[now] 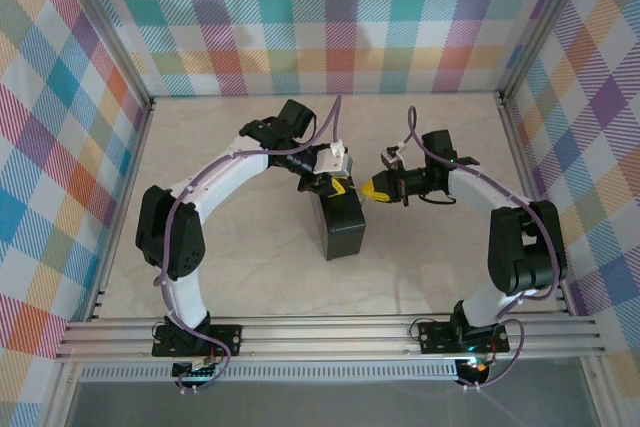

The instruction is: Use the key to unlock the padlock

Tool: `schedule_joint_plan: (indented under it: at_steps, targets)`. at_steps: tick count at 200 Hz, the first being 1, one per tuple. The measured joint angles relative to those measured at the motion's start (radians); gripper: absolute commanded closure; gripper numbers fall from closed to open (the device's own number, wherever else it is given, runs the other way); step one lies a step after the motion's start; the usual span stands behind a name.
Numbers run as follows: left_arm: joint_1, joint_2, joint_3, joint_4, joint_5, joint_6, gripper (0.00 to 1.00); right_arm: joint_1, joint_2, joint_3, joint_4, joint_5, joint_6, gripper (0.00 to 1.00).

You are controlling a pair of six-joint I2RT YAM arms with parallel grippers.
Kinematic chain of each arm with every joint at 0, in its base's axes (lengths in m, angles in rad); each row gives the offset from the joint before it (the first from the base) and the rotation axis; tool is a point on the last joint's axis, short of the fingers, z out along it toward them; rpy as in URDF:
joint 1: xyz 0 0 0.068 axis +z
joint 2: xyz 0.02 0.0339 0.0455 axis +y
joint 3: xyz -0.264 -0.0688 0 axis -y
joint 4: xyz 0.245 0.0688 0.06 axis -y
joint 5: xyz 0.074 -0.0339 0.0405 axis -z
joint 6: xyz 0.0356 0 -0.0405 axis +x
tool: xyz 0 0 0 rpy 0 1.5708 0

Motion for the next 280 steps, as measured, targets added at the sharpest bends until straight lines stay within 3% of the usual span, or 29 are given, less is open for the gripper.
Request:
schedule_joint_plan:
  at_steps: [280]
  targets:
    - [0.001, -0.001, 0.0, 0.0, 0.0, -0.007, 0.78, 0.019, -0.002, -0.002, 0.021, 0.005, 0.015, 1.0]
